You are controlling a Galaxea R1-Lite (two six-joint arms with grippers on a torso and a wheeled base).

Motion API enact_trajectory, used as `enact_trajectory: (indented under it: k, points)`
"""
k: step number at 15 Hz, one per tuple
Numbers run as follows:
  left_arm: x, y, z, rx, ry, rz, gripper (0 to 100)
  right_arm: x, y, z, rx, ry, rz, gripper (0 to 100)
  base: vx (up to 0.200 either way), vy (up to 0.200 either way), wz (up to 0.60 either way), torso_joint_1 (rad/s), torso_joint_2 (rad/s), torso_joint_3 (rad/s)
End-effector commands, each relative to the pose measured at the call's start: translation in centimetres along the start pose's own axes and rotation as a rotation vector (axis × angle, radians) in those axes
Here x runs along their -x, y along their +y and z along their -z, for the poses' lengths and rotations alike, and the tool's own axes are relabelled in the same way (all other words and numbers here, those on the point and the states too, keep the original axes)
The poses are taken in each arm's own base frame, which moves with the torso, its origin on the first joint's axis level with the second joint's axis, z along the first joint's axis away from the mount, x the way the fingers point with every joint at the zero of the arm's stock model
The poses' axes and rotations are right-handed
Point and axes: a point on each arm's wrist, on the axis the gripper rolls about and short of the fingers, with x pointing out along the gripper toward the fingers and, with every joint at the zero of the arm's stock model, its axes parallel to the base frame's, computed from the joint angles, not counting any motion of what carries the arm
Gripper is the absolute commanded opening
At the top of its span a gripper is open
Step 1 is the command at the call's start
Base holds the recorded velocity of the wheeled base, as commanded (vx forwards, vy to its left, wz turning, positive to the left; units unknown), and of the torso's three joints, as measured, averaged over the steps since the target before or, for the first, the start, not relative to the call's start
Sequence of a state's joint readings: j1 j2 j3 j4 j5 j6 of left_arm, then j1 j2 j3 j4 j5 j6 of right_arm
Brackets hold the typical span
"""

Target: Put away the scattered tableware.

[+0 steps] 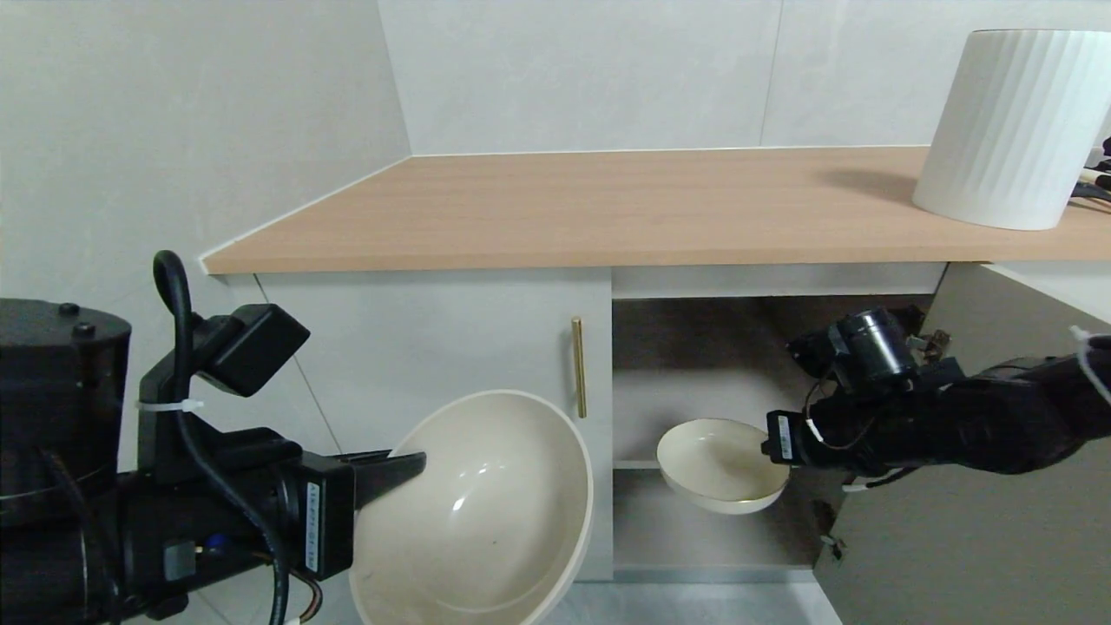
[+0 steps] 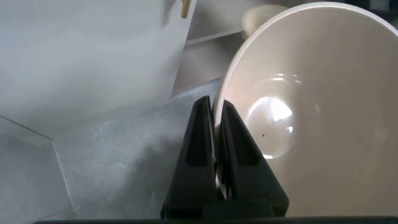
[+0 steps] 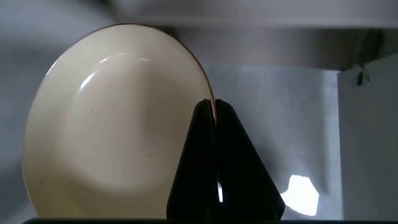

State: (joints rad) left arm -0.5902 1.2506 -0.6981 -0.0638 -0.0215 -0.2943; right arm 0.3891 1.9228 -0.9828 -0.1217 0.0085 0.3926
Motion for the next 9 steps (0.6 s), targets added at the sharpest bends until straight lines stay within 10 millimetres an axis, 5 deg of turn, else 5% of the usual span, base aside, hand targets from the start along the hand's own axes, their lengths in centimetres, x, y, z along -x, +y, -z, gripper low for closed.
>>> enact_trajectory:
  k: [1, 9]
  points:
    - [0.0, 0.1, -0.1, 0.002, -0.003, -0.003, 0, -6.5, -1.2, 0.0, -0.067, 0.039, 0.104, 0, 0.0, 0.0, 0.0, 0.0, 0.0, 0.0]
    - [0.0, 0.1, 0.0, 0.003, -0.001, -0.005, 0, -12.8, -3.5, 0.5, -0.124, -0.075, 0.262, 0, 0.0, 0.0, 0.0, 0.0, 0.0, 0.0]
